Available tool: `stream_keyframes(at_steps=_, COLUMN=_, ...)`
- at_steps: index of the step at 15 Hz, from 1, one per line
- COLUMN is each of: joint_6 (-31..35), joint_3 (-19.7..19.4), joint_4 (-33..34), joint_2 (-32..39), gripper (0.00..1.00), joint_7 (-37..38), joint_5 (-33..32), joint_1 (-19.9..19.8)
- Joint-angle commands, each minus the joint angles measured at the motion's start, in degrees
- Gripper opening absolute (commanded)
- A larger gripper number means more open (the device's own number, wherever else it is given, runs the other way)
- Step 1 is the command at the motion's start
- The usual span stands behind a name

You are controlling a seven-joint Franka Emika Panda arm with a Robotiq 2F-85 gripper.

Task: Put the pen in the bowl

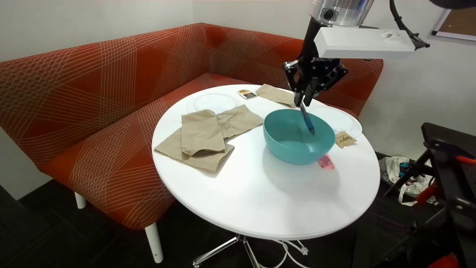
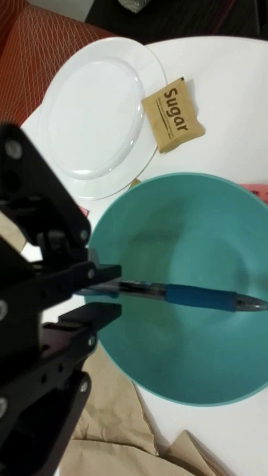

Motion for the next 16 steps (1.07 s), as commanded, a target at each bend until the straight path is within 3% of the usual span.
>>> stream_keyframes(at_steps=1, joint_6=2.6, joint_3=-0.4, joint_4=-0.7, joint_2=0.3, gripper=0.55, joint_7=2.5, joint_5=-1.9, joint_1=0.0)
stream_keyframes(at_steps=7, joint_6=3.7, joint_3=-0.9, joint_4=-1.0, joint_2=0.0, gripper=0.98, joint_7=3.7, joint_5=-2.8, joint_1=0.4)
stream_keyframes(at_steps=16, joint_6=2.2, joint_3=0.0, joint_4=0.0, joint_2=0.6, gripper=1.0, joint_7=1.5, joint_5=-1.5, joint_1=-0.3)
